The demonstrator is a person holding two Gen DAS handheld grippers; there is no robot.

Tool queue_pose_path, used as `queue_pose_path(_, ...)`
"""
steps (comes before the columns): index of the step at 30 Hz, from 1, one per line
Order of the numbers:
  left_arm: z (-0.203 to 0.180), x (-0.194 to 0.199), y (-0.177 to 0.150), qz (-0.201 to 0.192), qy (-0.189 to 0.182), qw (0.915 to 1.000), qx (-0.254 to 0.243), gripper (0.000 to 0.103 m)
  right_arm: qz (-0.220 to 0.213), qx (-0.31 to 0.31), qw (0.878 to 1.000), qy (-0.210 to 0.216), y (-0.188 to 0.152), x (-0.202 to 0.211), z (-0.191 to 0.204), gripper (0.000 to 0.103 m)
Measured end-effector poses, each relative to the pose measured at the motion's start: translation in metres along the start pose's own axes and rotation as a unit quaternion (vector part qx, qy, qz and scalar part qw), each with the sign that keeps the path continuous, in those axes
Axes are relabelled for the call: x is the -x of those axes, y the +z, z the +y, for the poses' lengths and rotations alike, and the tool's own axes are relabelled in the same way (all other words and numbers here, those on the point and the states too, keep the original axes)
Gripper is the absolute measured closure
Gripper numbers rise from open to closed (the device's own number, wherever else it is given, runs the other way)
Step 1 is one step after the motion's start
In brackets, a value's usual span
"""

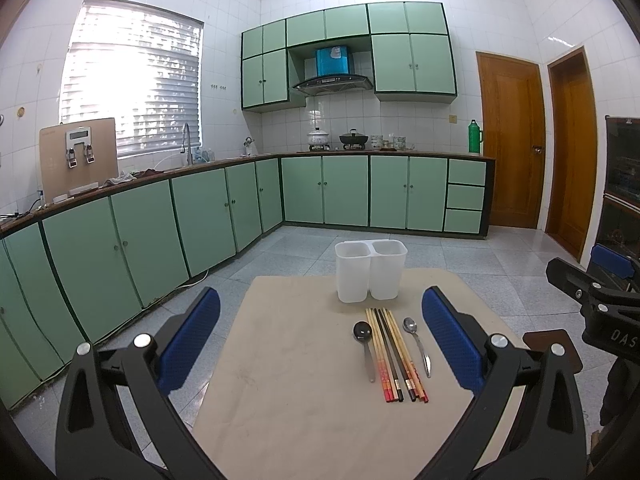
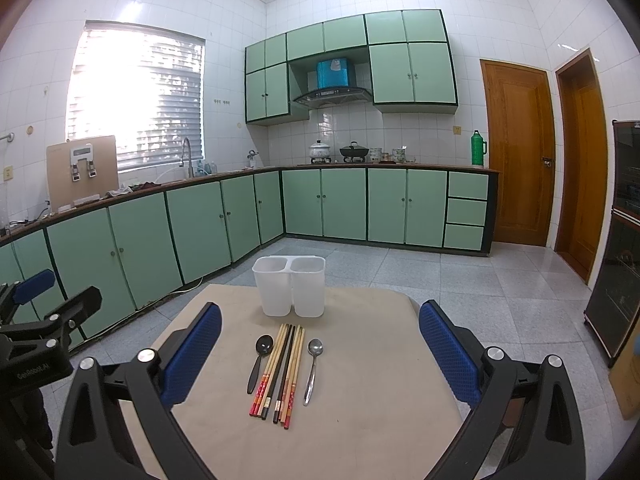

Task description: Organize utensils

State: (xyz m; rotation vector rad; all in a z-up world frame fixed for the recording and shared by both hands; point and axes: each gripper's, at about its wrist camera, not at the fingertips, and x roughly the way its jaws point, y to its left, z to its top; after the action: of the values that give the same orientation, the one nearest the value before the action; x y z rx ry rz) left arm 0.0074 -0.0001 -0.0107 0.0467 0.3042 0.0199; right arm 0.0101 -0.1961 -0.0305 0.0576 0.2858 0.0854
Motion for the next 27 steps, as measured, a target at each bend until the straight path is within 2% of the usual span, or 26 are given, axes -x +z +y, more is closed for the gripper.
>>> queue_pose_path(18,0.0,-0.018,0.001,0.013,0.006,0.9999,-0.004,0.005,0.017,0.001,1.0,-0.003,-0.003,-0.015,-0.005,0.006)
queue_pose_path(21,0.002,-0.032,-0.002,0.027,0.01,0.9996,-0.007,0.005,0.029,0.006,1.0,-0.005,-0.004,-0.03,-0.008,0.006)
queue_pose_path(27,0.017,-0.088,-0.012,0.074,0.03,0.9967,-0.009,0.005,0.094,0.003,0.996,-0.006,-0.014,-0.092,-0.018,0.006)
